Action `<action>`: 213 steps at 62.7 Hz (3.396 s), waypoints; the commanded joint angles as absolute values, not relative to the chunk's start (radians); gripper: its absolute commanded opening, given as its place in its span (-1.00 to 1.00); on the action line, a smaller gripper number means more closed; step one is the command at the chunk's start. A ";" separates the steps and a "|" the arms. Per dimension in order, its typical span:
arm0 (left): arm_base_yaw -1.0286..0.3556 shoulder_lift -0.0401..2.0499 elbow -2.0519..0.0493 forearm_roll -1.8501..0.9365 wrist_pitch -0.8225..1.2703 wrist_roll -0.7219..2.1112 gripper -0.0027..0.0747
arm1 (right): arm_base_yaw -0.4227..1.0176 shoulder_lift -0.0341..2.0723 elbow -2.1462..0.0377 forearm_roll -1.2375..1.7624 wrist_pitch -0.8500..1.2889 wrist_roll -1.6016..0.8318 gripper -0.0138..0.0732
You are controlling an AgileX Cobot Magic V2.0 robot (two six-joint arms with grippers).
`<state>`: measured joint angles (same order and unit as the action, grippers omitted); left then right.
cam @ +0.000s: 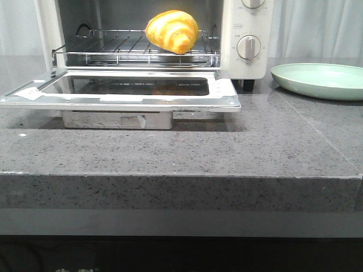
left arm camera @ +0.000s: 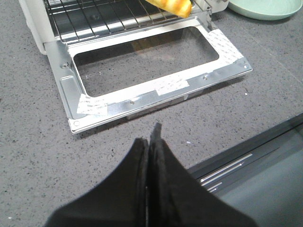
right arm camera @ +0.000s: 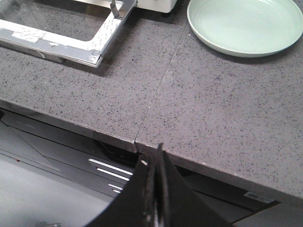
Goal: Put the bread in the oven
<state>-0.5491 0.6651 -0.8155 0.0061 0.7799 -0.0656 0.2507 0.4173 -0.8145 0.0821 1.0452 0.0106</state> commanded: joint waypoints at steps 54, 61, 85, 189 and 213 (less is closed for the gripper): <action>-0.106 -0.029 0.032 -0.052 0.031 -0.074 -0.98 | 0.242 0.425 -0.835 0.089 0.986 0.000 -0.96; -0.106 -0.029 0.032 -0.052 0.033 -0.074 -0.98 | 0.242 0.425 -0.835 0.089 0.986 0.000 -0.96; -0.106 -0.029 0.032 -0.052 0.033 -0.074 -0.98 | 0.242 0.425 -0.835 0.089 0.986 0.000 -0.96; -0.106 -0.027 0.032 -0.052 0.033 -0.074 -0.98 | 0.025 -0.031 0.029 0.115 0.011 0.000 -0.95; -0.106 -0.027 0.032 -0.052 0.033 -0.074 -0.98 | 0.025 -0.031 0.029 0.115 0.011 0.000 -0.95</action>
<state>-0.1077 -0.0062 0.0077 -0.0421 0.1119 -0.0656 0.0227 -0.0094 0.0266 0.1241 0.0857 0.0102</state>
